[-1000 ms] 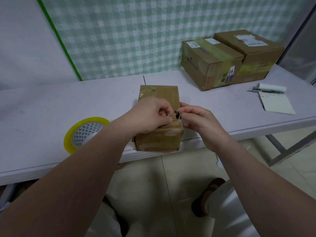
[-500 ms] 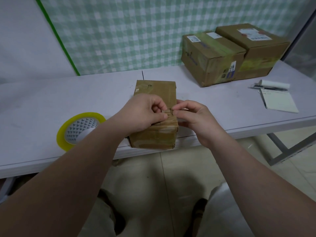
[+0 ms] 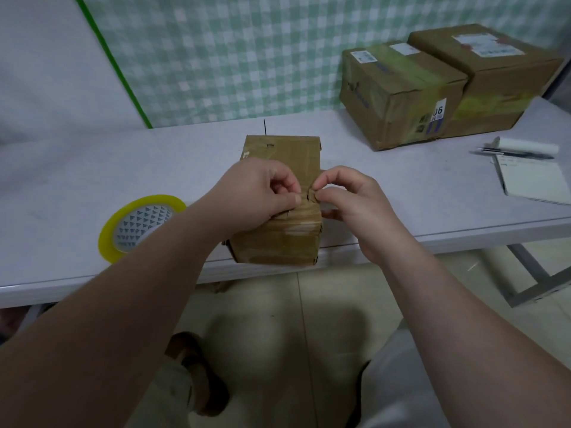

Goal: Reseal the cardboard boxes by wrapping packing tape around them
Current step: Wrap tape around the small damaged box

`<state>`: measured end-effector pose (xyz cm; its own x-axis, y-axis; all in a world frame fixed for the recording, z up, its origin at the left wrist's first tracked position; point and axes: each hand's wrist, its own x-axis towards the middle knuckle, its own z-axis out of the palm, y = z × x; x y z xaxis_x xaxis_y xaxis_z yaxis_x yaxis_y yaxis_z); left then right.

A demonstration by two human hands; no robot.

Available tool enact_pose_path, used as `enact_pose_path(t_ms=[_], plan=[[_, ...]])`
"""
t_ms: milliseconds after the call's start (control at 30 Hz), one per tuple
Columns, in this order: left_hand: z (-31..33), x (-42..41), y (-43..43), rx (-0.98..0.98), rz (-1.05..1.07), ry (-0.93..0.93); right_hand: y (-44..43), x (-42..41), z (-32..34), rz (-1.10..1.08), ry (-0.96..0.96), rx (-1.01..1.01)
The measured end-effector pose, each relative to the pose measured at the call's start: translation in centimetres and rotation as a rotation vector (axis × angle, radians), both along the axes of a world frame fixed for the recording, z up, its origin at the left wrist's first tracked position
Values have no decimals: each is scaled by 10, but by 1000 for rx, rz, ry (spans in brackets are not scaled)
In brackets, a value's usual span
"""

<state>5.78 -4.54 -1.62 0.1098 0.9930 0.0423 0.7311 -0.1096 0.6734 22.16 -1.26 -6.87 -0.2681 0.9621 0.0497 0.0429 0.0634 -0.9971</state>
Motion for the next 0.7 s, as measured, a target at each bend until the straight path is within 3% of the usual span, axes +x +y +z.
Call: enact_pose_path(t_ms=[200, 367, 500, 633, 700], plan=[[7, -1, -7, -96, -40, -181, 2, 5, 2, 33, 11, 0], [12, -2, -2, -224, 55, -297, 1, 6, -1, 45, 15, 13], [12, -4, 0, -259, -2, -216, 3, 7, 2, 59, 32, 35], [7, -4, -1, -157, -33, -162, 3, 4, 3, 32, -28, 84], [5, -4, 1, -82, -79, -25, 3, 2, 1, 14, -57, 100]])
